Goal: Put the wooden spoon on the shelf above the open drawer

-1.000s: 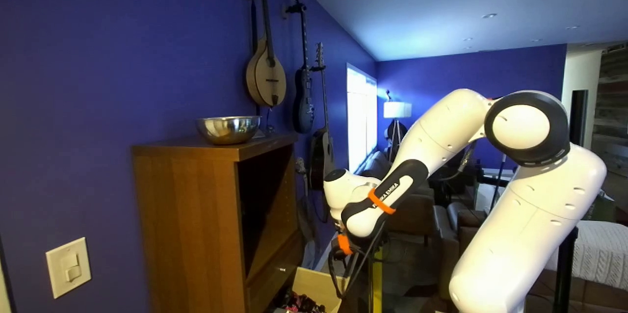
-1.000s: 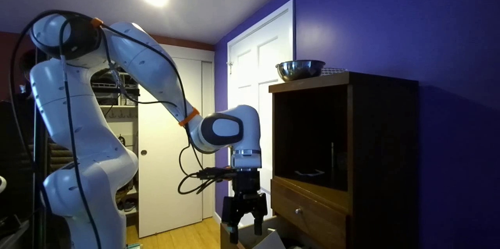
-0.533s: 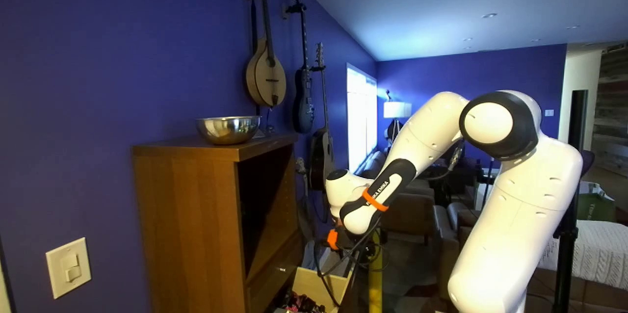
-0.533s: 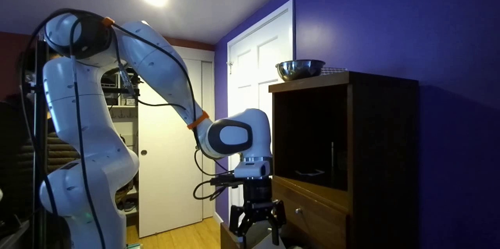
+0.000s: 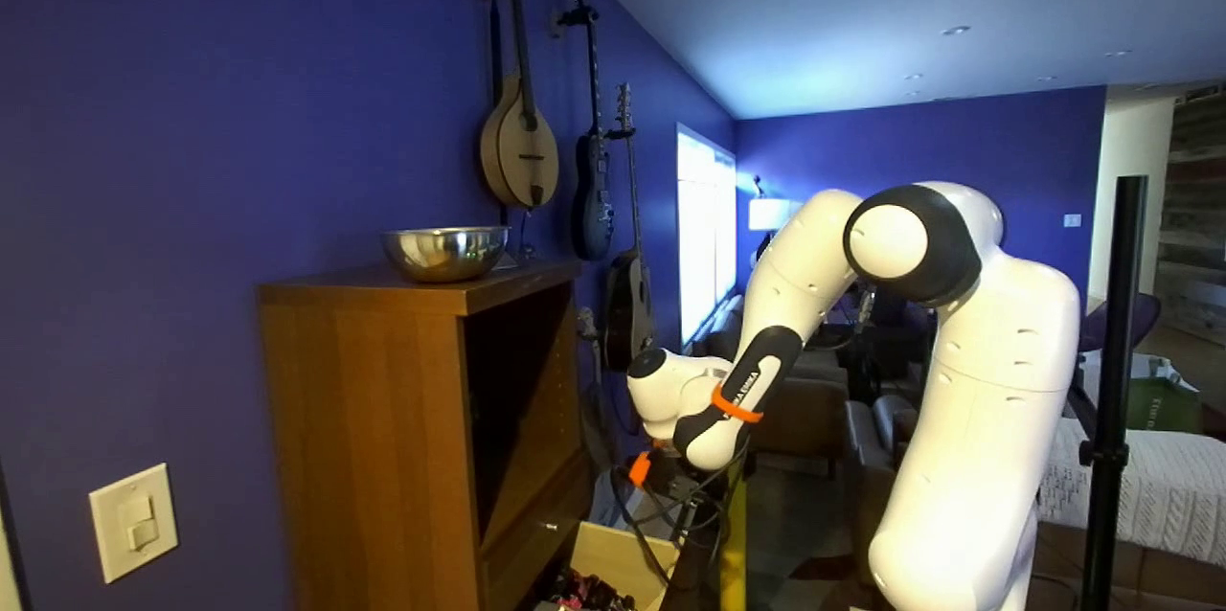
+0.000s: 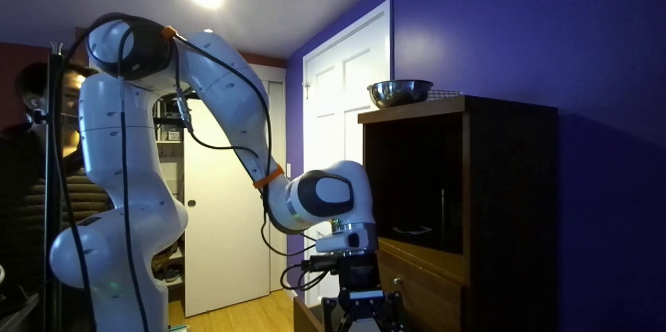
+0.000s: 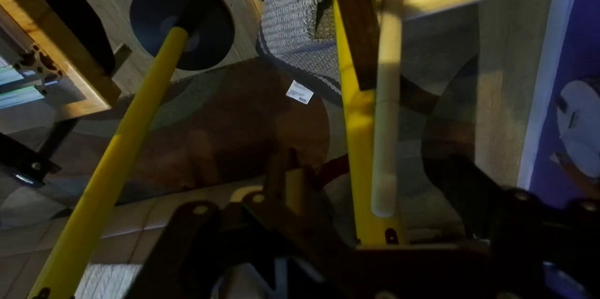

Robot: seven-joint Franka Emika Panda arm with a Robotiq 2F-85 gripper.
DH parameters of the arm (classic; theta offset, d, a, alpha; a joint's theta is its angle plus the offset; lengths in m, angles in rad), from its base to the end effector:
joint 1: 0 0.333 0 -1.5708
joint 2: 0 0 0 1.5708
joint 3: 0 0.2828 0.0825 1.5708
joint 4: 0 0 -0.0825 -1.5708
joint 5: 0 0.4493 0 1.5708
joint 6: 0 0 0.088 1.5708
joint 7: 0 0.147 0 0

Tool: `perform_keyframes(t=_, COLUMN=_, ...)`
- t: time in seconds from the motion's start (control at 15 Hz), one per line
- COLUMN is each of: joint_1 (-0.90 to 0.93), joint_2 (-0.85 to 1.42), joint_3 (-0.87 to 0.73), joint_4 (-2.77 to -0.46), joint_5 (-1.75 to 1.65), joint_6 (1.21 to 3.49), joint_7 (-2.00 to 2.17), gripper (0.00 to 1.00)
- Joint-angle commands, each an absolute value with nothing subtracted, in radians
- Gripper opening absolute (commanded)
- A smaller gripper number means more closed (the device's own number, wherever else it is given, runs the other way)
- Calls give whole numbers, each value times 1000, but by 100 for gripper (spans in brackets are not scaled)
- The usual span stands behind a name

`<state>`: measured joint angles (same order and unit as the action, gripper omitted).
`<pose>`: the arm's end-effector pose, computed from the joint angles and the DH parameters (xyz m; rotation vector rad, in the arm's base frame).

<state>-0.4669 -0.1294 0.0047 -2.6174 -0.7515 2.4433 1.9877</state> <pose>0.4134 -0.2268 0.1712 1.6513 -2.1973 0.4060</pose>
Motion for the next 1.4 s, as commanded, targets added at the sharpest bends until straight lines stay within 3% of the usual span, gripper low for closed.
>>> perform_keyframes(t=0.0, joint_1=-384, joint_2=-38, joint_3=-62, joint_4=-2551, joint_5=-859, joint_6=2426, joint_7=2140, gripper=59)
perform_keyframes(t=0.07, joint_1=-364, joint_2=-24, joint_3=-75, joint_4=-2540, joint_5=-875, joint_6=2422, joint_7=2162, gripper=47)
perform_keyframes(t=0.53, joint_1=-273, joint_2=17, joint_3=-155, joint_4=-2509, joint_5=-946, joint_6=2381, joint_7=2203, gripper=1)
perform_keyframes(t=1.0, joint_1=-248, joint_2=-237, joint_3=-163, joint_4=-2582, joint_5=-991, joint_6=2339, joint_7=2135, gripper=2)
perform_keyframes(t=1.33, joint_1=-254, joint_2=-431, joint_3=-209, joint_4=-2585, joint_5=-836, joint_6=2351, joint_7=1911, gripper=2)
